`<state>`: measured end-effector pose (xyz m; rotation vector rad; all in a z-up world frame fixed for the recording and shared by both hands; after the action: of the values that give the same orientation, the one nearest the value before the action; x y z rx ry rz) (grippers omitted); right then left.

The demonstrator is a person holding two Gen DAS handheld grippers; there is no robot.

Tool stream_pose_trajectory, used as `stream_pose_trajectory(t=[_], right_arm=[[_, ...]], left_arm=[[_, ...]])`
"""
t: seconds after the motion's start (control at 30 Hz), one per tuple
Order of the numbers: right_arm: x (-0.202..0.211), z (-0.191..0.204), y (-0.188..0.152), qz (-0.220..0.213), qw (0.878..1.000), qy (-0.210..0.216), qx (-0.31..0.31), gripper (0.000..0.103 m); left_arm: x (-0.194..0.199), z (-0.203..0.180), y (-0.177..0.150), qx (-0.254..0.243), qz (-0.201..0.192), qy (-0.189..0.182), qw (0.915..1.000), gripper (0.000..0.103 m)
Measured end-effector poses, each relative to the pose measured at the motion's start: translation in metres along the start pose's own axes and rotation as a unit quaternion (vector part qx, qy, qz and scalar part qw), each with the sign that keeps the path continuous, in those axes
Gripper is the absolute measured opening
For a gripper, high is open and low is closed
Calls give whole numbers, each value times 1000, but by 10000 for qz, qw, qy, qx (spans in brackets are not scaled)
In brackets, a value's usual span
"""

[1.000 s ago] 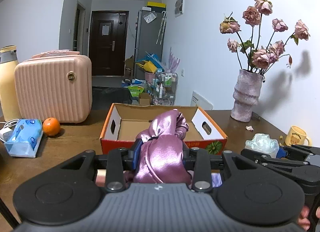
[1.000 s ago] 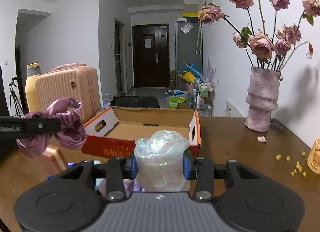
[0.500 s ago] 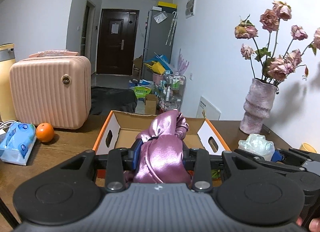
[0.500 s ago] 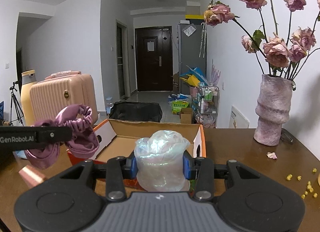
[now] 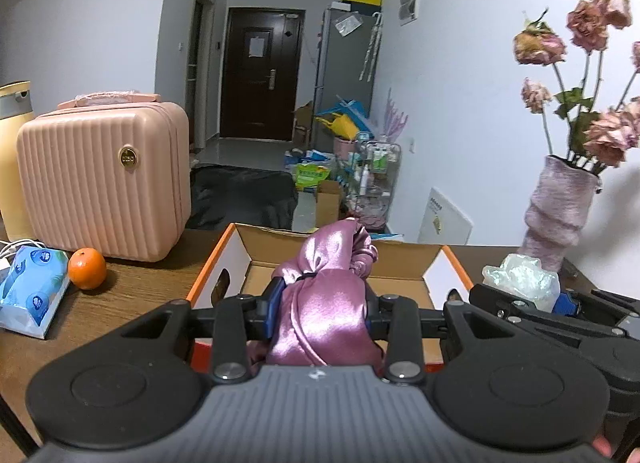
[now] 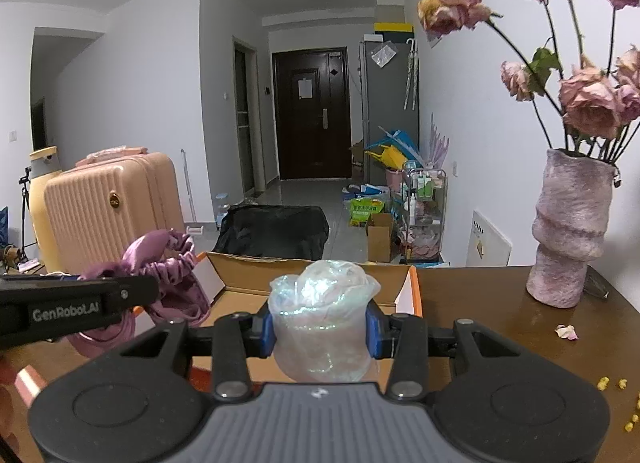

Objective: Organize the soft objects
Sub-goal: 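Carry the scrunchie and plastic bag with both grippers over the cardboard box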

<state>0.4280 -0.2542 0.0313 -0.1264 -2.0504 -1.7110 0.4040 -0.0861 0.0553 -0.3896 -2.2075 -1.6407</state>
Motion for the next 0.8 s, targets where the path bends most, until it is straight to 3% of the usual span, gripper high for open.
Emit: stream_pose_trajectory(t=[0.8], right_arm=[[-108,-9,2,574,9978,168,293,41]], left_arm=[[-96,-24,15,-196,340,859,9955,36]])
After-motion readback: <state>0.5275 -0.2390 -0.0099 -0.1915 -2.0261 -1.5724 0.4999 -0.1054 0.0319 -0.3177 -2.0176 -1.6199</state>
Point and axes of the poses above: each gripper's, at about its wrist camera, not at the fingertips, and x roughly against the way its jaws point, z to its left, y to its top, the point moved 3 cm from there along -x, roughly the way its jaws point, and after that the axes turned 11 degrees about x, right-handed, at the moved point
